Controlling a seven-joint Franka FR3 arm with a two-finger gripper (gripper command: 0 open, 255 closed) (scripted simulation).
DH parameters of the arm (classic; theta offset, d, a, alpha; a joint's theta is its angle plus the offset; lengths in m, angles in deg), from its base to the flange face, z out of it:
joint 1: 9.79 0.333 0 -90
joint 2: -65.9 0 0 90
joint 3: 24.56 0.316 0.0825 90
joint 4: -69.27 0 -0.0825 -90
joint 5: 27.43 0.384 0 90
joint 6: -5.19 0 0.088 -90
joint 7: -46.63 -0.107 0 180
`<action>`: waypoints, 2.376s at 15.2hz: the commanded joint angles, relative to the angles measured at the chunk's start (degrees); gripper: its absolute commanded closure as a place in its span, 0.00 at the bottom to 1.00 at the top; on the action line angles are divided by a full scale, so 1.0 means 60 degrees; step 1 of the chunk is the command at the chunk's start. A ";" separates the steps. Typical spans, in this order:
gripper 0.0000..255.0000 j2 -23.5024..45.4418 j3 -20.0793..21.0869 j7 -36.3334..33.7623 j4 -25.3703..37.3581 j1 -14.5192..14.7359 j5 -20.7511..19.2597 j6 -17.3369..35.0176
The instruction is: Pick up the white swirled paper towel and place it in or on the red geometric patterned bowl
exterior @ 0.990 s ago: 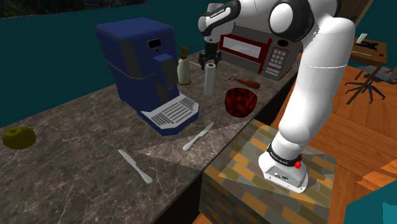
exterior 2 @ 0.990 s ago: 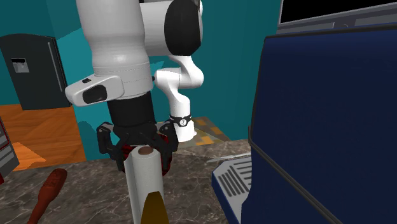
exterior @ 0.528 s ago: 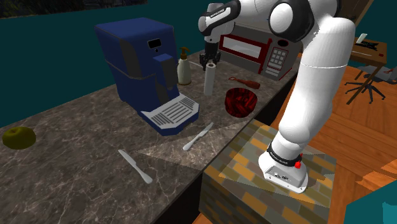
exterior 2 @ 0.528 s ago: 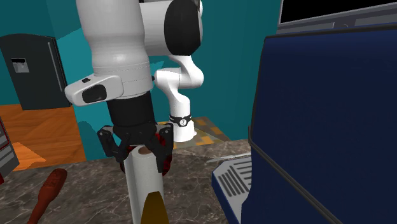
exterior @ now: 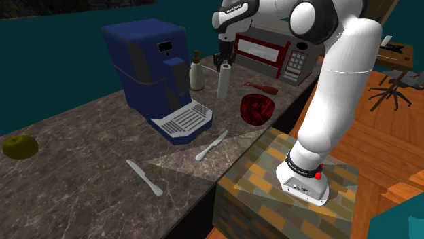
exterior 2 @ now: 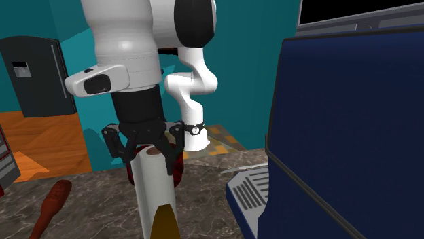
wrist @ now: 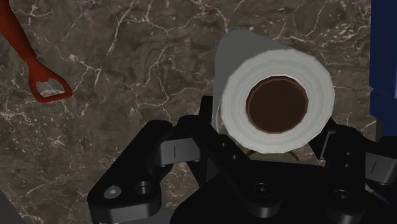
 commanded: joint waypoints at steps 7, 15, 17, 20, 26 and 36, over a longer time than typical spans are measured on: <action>1.00 -0.0230 -0.0017 -0.0099 0.0721 0.0006 -0.0082 -0.0944; 1.00 -0.0332 -0.0033 -0.0169 0.1614 -0.0007 -0.0126 -0.1935; 1.00 -0.0336 -0.0037 -0.0183 0.1866 -0.0013 -0.0131 -0.2190; 1.00 -0.0323 -0.0042 -0.0202 0.2267 -0.0025 -0.0133 -0.2579; 1.00 -0.0230 -0.0055 -0.0233 0.3166 -0.0058 -0.0119 -0.3385; 1.00 -0.3019 -0.0252 0.0054 0.0774 -0.0180 -0.0747 -0.3729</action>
